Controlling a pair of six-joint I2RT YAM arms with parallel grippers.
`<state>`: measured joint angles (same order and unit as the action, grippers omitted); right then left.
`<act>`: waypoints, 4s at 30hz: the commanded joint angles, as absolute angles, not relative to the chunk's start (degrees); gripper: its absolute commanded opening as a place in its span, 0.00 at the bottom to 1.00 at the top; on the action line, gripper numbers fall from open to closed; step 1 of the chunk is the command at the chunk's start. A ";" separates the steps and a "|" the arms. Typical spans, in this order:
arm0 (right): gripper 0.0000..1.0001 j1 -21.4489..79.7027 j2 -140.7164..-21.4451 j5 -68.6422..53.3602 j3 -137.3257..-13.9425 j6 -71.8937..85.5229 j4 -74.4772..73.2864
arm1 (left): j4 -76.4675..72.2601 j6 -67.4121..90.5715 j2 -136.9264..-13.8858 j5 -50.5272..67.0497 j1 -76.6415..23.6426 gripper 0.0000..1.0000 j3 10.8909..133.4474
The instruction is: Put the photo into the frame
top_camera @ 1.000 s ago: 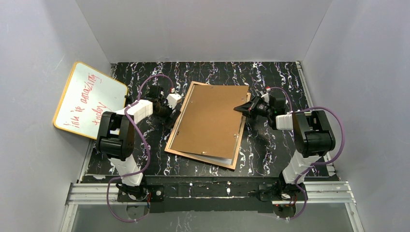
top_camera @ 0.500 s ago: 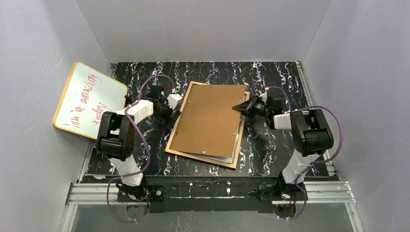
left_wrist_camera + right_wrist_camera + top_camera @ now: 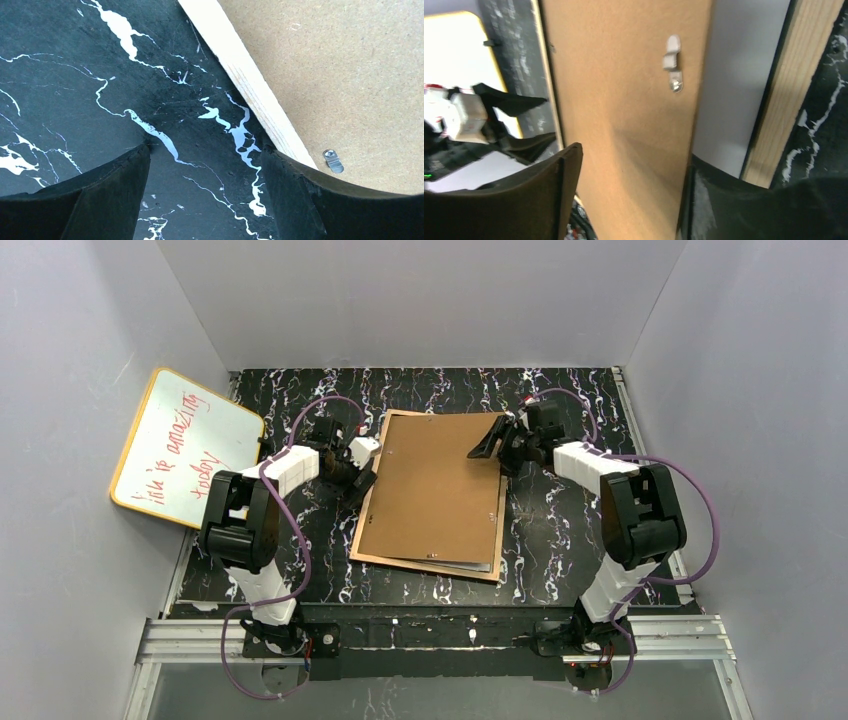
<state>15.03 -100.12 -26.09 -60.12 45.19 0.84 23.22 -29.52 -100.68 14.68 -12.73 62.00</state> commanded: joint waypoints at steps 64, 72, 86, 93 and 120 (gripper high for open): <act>0.59 50.88 -103.32 -16.25 -62.44 48.17 7.68 | 32.89 -23.99 -102.04 31.57 -13.26 0.44 62.41; 0.51 51.20 -107.30 -14.75 -62.96 49.07 10.36 | 32.79 -23.93 -102.47 32.19 -13.26 0.36 62.15; 0.45 51.69 -112.26 -15.52 -66.07 50.43 11.68 | 32.78 -24.52 -102.90 31.49 -13.24 0.26 61.81; 0.38 51.73 -114.29 -16.16 -68.01 51.33 12.29 | 32.78 -24.57 -103.01 31.46 -13.23 0.23 61.85; 0.16 51.69 -117.42 -14.34 -70.72 53.79 13.03 | 32.73 -25.75 -103.33 31.45 -13.19 0.17 61.25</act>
